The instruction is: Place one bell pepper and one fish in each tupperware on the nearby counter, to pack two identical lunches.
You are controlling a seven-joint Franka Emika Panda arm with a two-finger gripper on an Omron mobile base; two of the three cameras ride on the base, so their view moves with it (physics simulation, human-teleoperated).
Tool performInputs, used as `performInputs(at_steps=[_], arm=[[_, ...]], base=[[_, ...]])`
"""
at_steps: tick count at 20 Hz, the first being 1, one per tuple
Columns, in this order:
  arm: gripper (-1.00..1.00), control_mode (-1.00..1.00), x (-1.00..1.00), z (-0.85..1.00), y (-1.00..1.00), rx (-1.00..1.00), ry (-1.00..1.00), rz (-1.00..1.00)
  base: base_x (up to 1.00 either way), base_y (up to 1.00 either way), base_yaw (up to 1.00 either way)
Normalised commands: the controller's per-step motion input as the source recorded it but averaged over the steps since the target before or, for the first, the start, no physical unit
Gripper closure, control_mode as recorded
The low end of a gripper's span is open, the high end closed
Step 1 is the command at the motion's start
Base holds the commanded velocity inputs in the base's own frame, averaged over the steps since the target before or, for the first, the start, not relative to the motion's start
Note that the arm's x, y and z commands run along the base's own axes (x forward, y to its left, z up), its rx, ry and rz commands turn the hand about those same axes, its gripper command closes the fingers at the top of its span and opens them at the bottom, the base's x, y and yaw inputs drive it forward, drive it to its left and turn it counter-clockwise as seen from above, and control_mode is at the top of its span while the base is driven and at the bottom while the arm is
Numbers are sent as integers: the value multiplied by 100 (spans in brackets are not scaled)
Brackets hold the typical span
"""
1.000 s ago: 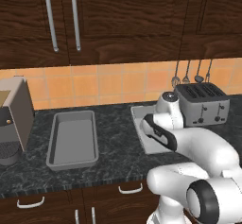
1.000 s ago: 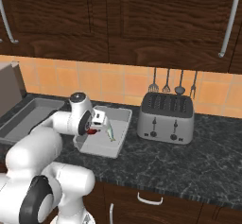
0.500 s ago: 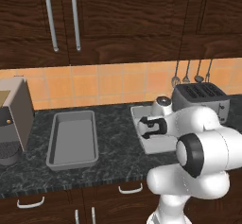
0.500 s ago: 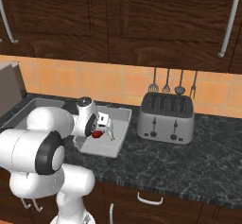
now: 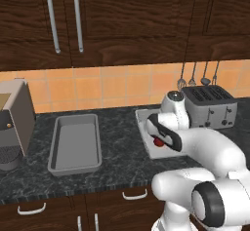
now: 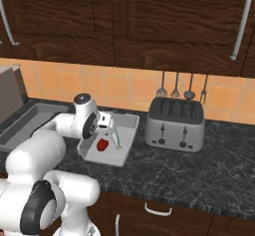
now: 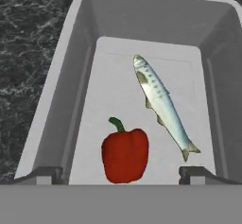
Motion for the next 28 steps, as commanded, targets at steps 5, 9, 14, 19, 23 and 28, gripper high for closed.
performInputs(at_steps=[5,9,14,19,23,28], arm=[[-100,-100,-100,60,0,0,-19,0],[-100,-100,-100,25,9,0,-19,0],[-100,-100,-98,17,14,0,-22,2],[-100,100,-19,0,3,0,-3,1],[-100,100,0,0,0,0,0,0],[-100,100,0,0,0,0,0,0]], base=[[0,0,0],[0,0,0],[0,0,0],[-80,6,0],[-100,-66,-13],[-82,-99,-22]])
